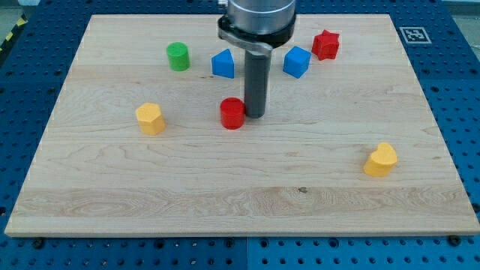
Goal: Nudge the yellow heart a bit up
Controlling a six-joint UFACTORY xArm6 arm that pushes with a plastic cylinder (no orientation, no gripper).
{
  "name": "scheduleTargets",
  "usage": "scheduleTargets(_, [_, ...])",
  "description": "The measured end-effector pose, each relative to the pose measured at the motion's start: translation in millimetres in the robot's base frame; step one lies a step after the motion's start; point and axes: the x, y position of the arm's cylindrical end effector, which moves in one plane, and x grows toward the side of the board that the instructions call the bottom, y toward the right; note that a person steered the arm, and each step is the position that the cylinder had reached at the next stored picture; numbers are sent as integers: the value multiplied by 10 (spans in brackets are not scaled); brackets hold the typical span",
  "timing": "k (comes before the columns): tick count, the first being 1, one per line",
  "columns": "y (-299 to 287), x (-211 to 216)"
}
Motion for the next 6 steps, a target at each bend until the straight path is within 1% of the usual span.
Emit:
scheduleTargets(1, [-267,12])
scheduleTargets(2, [-316,12])
scheduleTargets(3, [-37,278])
scheduleTargets(4, [421,772])
scheduleTargets(5, [1009,1148])
scheduleTargets(6, [1683,1185])
